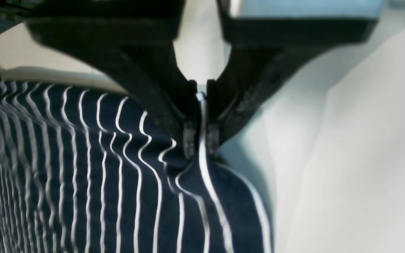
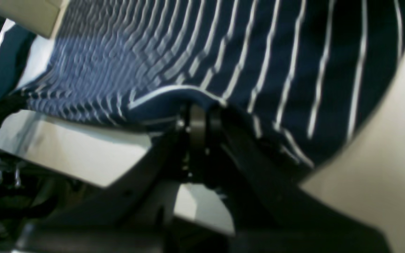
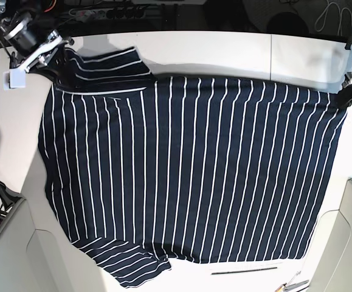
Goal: Fold the T-shirt properly
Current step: 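Lift the shoulder corners and pull them toward the robot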
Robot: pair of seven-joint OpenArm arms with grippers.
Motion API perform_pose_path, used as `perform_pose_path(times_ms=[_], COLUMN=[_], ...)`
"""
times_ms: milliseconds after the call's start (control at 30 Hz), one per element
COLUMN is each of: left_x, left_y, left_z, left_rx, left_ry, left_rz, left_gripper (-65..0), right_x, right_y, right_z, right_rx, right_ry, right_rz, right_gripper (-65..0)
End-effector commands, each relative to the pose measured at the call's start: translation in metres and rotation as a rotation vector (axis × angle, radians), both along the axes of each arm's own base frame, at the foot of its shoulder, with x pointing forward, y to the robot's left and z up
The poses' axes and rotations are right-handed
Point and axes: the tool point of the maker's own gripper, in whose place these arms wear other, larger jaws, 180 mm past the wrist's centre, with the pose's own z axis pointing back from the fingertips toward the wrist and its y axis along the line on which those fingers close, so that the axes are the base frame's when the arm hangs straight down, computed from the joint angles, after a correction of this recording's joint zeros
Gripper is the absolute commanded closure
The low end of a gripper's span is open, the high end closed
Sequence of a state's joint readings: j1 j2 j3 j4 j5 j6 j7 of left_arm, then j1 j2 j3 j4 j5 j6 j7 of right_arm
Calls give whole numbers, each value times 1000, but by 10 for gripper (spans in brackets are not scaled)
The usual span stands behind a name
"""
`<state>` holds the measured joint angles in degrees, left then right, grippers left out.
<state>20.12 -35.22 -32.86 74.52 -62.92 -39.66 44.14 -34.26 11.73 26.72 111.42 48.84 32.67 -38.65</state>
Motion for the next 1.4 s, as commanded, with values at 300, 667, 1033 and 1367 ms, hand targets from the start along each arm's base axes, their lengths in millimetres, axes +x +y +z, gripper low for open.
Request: perform_pose_path(times_ms=[300, 667, 1033, 1367], left_x=[81, 154, 190, 185], left_y=[8, -41, -33, -26], left_z=[63, 69, 49, 28], left_rx=[116, 347, 308, 270], left_ry=[-244, -333, -278, -231], left_rz=[-20, -208, -161, -123], left_gripper=[0, 0, 0, -208], right_x=[62, 140, 200, 200], right_y=[-10, -30, -38, -32], right_z=[32, 10, -14, -36], right_rx=[-50, -30, 44, 45], right_ry=[-180, -188, -125, -45], right_rz=[-9, -70, -120, -111], right_gripper=[0, 0, 0, -335])
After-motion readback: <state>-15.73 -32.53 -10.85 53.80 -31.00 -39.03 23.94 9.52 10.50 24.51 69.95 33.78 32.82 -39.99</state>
